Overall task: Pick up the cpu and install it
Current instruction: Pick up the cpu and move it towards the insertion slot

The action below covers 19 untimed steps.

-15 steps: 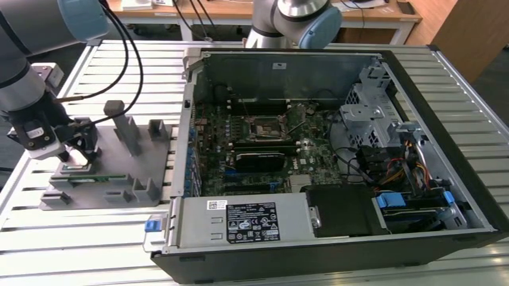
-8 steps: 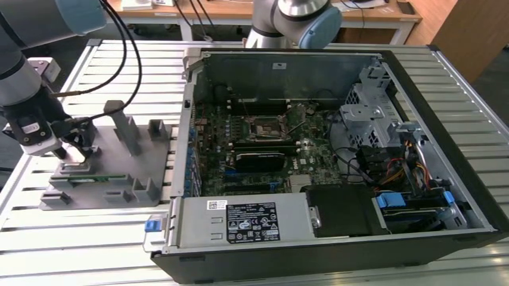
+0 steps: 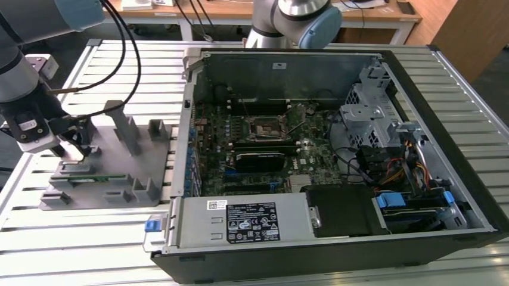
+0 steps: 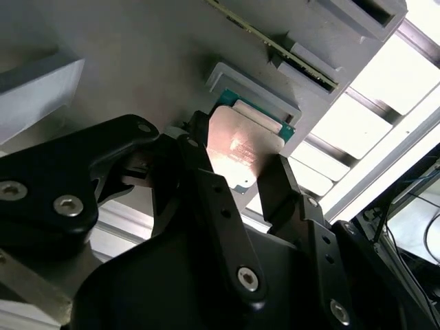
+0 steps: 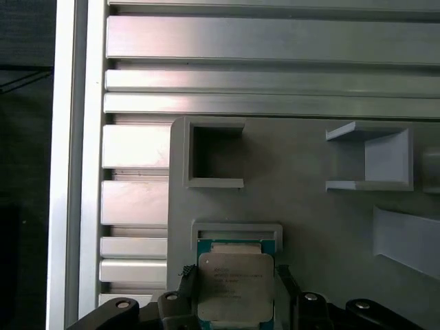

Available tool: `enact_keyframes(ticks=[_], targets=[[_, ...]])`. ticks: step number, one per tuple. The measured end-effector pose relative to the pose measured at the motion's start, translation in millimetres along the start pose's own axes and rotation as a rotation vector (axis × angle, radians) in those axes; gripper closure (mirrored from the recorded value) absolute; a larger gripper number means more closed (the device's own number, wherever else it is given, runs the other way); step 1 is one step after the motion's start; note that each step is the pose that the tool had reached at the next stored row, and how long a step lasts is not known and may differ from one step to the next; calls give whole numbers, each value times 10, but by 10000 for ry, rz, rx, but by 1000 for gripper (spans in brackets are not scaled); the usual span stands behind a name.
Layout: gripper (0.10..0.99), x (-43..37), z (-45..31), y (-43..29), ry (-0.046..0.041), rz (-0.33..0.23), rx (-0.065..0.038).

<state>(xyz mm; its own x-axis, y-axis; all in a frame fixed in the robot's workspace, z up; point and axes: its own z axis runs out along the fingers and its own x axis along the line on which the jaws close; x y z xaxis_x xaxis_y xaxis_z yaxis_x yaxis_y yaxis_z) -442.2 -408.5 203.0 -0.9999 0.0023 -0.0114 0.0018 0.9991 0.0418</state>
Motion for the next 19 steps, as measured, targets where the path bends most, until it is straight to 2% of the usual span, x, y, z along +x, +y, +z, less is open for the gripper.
enact_keyframes(ticks=[4,8,19], targets=[[557,0,-7,0,4,0,-3],[557,-1,-54,2,1,0,-4],[557,-2,-277,12,1,0,-5]])
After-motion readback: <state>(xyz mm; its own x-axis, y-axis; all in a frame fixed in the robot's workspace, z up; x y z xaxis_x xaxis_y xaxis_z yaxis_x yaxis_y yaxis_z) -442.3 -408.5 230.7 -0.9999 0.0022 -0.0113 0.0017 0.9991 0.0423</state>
